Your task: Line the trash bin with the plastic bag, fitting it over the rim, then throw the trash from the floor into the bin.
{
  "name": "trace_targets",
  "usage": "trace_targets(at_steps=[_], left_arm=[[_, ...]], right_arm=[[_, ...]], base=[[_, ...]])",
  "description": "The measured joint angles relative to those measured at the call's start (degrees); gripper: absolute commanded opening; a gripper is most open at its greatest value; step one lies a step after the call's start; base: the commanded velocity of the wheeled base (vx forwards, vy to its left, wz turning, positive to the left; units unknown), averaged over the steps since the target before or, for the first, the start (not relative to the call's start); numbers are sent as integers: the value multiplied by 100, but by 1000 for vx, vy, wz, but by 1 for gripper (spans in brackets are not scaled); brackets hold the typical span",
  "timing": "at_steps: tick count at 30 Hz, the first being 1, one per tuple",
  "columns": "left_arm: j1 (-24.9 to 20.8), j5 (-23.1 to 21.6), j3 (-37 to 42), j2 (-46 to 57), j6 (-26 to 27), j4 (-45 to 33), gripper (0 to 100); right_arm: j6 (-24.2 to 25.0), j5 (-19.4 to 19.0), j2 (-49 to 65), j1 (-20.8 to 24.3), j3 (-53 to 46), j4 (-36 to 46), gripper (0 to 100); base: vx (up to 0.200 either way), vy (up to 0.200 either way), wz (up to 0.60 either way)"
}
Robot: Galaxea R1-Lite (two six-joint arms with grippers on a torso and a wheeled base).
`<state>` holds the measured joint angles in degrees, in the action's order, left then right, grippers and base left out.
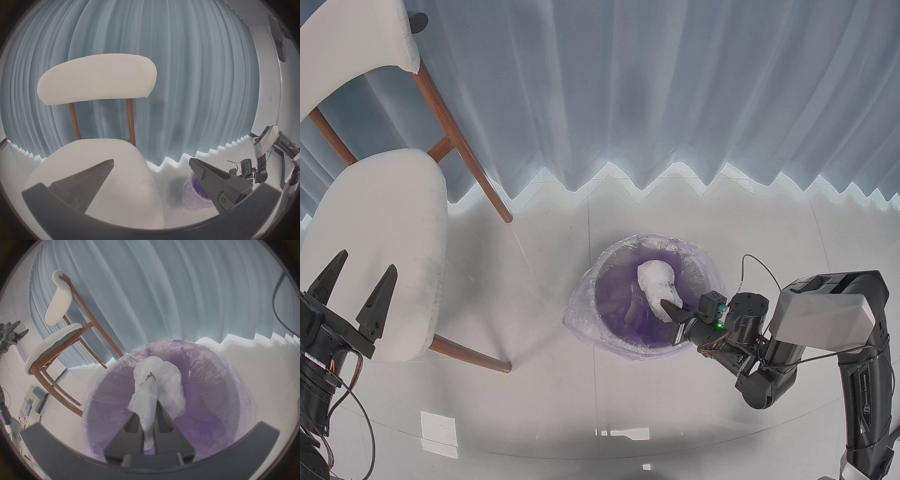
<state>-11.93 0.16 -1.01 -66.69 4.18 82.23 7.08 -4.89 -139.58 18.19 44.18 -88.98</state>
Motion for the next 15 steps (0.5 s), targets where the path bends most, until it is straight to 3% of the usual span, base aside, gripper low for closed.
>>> trace_targets(at_steps=[3, 4, 15], left_arm=[[0, 0, 0, 0, 20, -1, 100], [0, 0, 0, 0, 27, -4, 100], [163, 9, 0, 46, 30, 7, 100]], right_arm=[[9, 38, -20, 5, 5, 0, 0], [11, 46, -27, 5, 5, 0, 100], [99, 246, 171, 9, -94, 0, 100]], base=[[0, 0, 0], [0, 0, 0], [0, 0, 0]])
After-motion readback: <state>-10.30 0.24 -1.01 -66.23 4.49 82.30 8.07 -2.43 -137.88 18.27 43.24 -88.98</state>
